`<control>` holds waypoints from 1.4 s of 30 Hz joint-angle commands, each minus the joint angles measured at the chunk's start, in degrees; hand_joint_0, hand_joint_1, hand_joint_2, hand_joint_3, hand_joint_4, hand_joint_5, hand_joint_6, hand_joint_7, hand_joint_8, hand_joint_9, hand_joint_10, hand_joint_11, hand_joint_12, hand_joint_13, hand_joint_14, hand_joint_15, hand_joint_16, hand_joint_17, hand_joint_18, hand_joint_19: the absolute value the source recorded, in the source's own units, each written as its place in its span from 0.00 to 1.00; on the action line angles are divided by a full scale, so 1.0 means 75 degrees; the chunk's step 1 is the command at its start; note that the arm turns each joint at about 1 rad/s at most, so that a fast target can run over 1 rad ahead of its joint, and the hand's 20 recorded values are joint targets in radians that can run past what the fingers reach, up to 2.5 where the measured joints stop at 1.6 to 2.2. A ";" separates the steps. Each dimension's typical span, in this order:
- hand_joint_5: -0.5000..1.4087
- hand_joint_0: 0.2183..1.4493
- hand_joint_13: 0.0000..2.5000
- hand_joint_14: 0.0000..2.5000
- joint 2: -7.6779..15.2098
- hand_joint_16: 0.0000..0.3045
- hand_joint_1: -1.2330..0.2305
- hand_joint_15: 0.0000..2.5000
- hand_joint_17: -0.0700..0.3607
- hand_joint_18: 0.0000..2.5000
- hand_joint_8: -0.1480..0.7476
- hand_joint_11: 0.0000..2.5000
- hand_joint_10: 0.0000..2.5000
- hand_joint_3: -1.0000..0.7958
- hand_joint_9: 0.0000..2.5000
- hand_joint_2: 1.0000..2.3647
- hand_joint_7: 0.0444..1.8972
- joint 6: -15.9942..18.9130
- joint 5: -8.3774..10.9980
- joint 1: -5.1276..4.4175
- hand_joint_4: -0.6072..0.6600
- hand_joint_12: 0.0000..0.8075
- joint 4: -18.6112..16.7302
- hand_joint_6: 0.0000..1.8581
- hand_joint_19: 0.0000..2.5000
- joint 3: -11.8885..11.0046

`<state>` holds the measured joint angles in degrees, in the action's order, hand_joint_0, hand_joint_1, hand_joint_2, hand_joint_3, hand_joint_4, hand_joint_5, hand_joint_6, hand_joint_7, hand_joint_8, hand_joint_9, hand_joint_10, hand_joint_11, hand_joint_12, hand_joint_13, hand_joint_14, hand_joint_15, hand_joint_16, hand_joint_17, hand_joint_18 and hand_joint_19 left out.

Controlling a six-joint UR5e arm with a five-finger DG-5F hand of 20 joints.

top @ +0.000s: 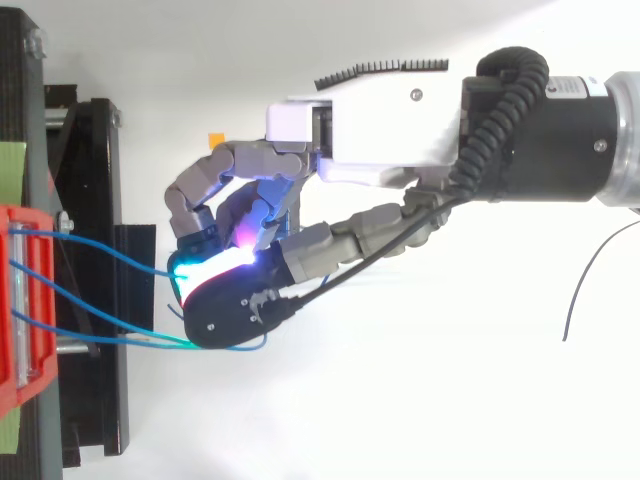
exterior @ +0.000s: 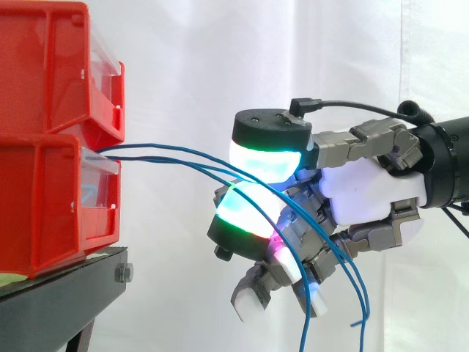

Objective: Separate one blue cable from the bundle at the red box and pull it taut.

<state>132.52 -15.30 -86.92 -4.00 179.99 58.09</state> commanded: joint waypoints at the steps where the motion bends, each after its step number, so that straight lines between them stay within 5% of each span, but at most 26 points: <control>1: 0.18 0.29 0.24 0.01 0.0003 0.17 0.37 0.19 0.43 0.29 0.56 0.32 0.01 0.49 0.37 0.01 0.63 0.0001 0.0000 -0.0017 0.56 0.43 0.0001 0.42 0.37 0.0000; 24: 0.16 0.34 0.25 0.01 0.0003 0.15 0.33 0.19 0.41 0.29 0.53 0.35 0.01 0.45 0.35 0.01 0.57 0.0493 0.0047 -0.0064 0.50 0.42 0.0001 0.45 0.37 -0.0023; 42: 0.16 0.35 0.25 0.01 -0.0208 0.15 0.30 0.19 0.41 0.29 0.52 0.35 0.01 0.40 0.34 0.01 0.56 -0.0292 0.0340 -0.0111 0.53 0.43 0.0599 0.45 0.36 -0.0211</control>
<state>130.96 -16.79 -84.66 -4.74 184.26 56.56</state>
